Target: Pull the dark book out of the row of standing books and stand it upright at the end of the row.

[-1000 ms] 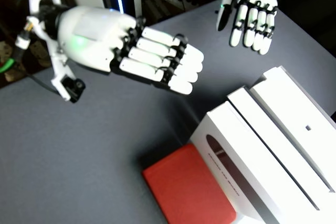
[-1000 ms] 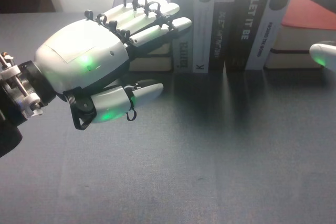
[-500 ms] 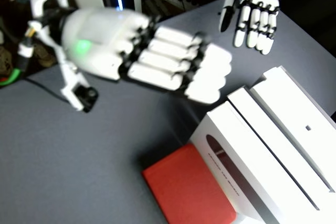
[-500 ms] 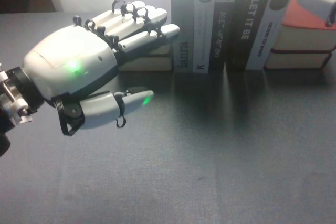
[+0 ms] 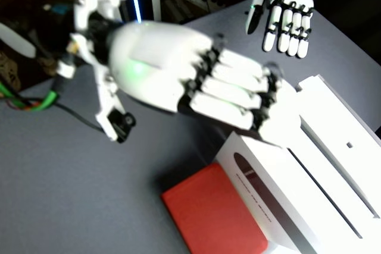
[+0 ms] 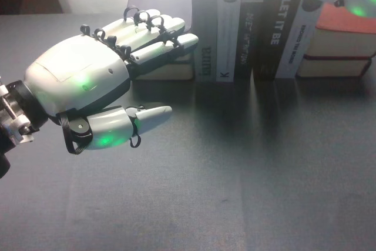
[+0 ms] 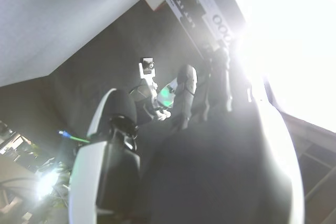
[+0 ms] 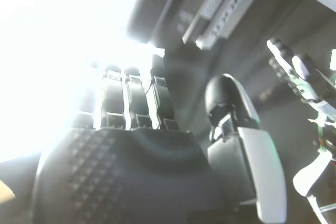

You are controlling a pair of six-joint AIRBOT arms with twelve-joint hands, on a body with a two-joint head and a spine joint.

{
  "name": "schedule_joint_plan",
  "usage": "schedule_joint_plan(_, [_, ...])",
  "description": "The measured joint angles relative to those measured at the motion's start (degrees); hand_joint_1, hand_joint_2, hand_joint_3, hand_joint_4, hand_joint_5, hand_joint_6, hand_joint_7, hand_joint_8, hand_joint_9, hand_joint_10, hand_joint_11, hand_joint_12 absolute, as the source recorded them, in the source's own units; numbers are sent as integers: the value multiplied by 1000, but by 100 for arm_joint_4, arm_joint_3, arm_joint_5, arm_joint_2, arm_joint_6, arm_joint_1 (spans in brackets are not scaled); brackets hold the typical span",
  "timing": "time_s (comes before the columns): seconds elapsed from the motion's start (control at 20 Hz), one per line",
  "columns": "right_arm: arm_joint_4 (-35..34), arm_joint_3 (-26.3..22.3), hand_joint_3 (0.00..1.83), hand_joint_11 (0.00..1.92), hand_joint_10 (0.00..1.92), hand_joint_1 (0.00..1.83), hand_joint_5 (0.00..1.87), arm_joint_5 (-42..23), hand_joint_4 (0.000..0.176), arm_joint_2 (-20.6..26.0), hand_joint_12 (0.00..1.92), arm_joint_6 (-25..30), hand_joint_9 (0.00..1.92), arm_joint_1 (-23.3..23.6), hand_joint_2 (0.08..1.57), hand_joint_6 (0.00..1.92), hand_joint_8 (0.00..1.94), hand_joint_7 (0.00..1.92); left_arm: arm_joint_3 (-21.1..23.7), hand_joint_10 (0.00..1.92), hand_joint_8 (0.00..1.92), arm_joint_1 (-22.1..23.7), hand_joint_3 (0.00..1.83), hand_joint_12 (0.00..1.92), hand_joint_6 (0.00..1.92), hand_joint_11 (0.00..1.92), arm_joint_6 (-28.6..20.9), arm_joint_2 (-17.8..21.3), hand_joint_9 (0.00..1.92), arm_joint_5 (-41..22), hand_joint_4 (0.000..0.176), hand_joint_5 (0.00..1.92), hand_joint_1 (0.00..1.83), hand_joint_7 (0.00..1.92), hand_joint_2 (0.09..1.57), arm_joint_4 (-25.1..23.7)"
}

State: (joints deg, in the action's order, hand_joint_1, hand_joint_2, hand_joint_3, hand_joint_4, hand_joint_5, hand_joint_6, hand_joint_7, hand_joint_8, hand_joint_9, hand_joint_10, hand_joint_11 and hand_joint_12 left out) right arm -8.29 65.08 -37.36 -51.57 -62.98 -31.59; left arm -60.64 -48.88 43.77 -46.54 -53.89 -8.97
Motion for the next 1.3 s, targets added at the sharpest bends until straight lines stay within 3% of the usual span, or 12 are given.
schedule_joint_plan(0.1, [-28, 9, 0, 0, 0, 0, 222, 63, 0, -2, 0, -46, 0, 39, 1330, 267, 0, 0, 0, 0, 0, -22, 0, 0, 2, 0, 0, -2, 0, -33, 11, 118, 246, 0, 1427, -7])
schedule_joint_plan(0.2, [-111, 20, 0, 0, 0, 0, 258, 205, 0, -37, 0, -317, 0, 146, 1317, 286, 0, 0, 0, 0, 0, -31, 0, 0, 8, 0, 0, -4, 0, -20, 3, 134, 295, 0, 1417, -4])
schedule_joint_plan(0.25, [-170, 46, 0, 0, 0, 0, 292, 256, 0, -92, 0, -507, 0, 236, 1318, 305, 0, 0, 0, 0, 0, -35, 0, 0, 2, 0, 0, -4, 0, -26, 13, 123, 281, 0, 1424, 0])
schedule_joint_plan(0.45, [-177, 66, 0, 0, 0, 0, 335, 306, 0, -131, 0, -546, 0, 247, 1301, 329, 0, 0, 0, 0, 0, -79, 0, 0, 1, 0, 0, -4, 0, -57, 11, 122, 300, 0, 1425, 33])
schedule_joint_plan(0.7, [-127, -192, 5, 0, 0, 40, 390, 249, 0, -28, 0, -590, 0, 247, 1363, 545, 0, 4, 2, 0, 0, -195, 2, 0, 1, 0, 0, -4, 0, -133, 20, 108, 208, 0, 1429, 118])
schedule_joint_plan(0.8, [-9, -382, 3, 0, 0, 186, 472, 111, 0, 90, 0, -590, 0, 157, 1385, 505, 4, 33, 2, 0, 0, -208, 0, 0, 5, 0, 0, -2, 0, -142, 19, 120, 269, 0, 1421, 155])
schedule_joint_plan(0.95, [92, -651, 9, 0, 0, 195, 500, -120, 0, 334, 0, -590, 0, -26, 1414, 442, 2, 40, 9, 0, 0, -229, 0, 0, 0, 0, 0, -2, 0, -195, 42, 103, 271, 0, 1418, 199])
schedule_joint_plan(1.0, [105, -732, 11, 0, 0, 198, 497, -173, 0, 413, 0, -588, 0, -79, 1420, 441, 2, 39, 9, 0, 0, -236, 0, 0, 2, 0, 2, -2, 0, -195, 41, 107, 269, 0, 1415, 216])
schedule_joint_plan(1.05, [136, -807, 11, 0, 0, 198, 496, -221, 0, 474, 0, -590, 0, -129, 1423, 439, 9, 58, 9, 6, 0, -236, 0, 0, 16, 1, 2, -2, 14, -197, 17, 144, 361, 2, 1410, 219])
schedule_joint_plan(1.1, [184, -881, 10, 0, 0, 181, 496, -260, 0, 531, 0, -590, 0, -175, 1428, 435, 9, 63, 11, 1, 0, -238, 0, 0, 17, 0, 0, -2, 3, -221, 7, 149, 394, 0, 1409, 221])
schedule_joint_plan(1.2, [382, -1075, 7, 0, 0, 158, 510, -361, 0, 673, 0, -549, 0, -289, 1427, 429, 11, 76, 48, 0, 0, -297, 0, 0, 5, 0, 7, 4, 0, -264, 16, 124, 351, 0, 1420, 258])
schedule_joint_plan(1.3, [662, -1141, 0, 0, 0, 113, 473, -424, 0, 778, 0, -225, 0, -407, 1416, 511, 5, 79, 48, 0, 0, -343, 0, 0, 8, 0, 9, 7, 0, -278, 0, 132, 346, 0, 1417, 289])
